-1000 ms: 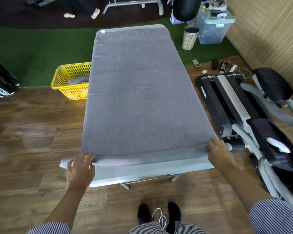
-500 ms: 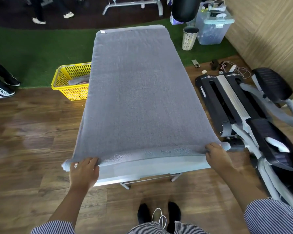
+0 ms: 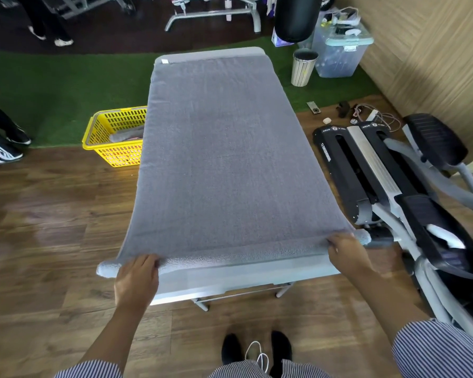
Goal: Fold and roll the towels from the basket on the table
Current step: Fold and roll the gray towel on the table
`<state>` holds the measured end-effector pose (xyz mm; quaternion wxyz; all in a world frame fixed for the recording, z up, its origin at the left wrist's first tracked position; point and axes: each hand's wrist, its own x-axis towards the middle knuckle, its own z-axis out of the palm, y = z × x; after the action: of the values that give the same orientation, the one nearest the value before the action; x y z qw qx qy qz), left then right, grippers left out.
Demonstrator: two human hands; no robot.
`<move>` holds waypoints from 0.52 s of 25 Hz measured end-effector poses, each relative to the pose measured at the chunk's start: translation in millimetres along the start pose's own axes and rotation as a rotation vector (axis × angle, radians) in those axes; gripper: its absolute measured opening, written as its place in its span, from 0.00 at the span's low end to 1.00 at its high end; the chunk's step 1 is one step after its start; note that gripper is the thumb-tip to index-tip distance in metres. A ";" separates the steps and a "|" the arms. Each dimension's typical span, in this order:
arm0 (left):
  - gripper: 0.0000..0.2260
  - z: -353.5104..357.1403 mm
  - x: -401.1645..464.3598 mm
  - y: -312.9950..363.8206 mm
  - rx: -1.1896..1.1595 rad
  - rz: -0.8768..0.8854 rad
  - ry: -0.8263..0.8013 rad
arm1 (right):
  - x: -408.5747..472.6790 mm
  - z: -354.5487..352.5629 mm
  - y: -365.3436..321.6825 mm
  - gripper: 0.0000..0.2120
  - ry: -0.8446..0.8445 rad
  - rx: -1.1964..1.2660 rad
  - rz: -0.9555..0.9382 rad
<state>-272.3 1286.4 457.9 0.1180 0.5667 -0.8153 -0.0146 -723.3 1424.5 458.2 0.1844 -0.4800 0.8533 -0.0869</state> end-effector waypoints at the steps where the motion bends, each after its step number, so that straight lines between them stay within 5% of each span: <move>1: 0.10 -2.2 -1.7 3.0 -0.017 -0.002 -0.009 | -0.8 1.8 1.5 0.11 -0.001 0.027 0.002; 6: 0.18 -1.6 -4.3 2.9 -0.015 0.008 -0.137 | -1.8 0.9 0.8 0.19 -0.004 0.053 -0.001; 13: 0.14 -12.1 -5.4 -3.4 0.095 -0.012 -0.235 | -3.6 -10.0 0.1 0.04 -0.109 -0.088 -0.017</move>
<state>-264.9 1291.6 468.1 -0.0055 0.5711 -0.8198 -0.0427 -725.7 1427.4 468.1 0.2087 -0.4990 0.8407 -0.0245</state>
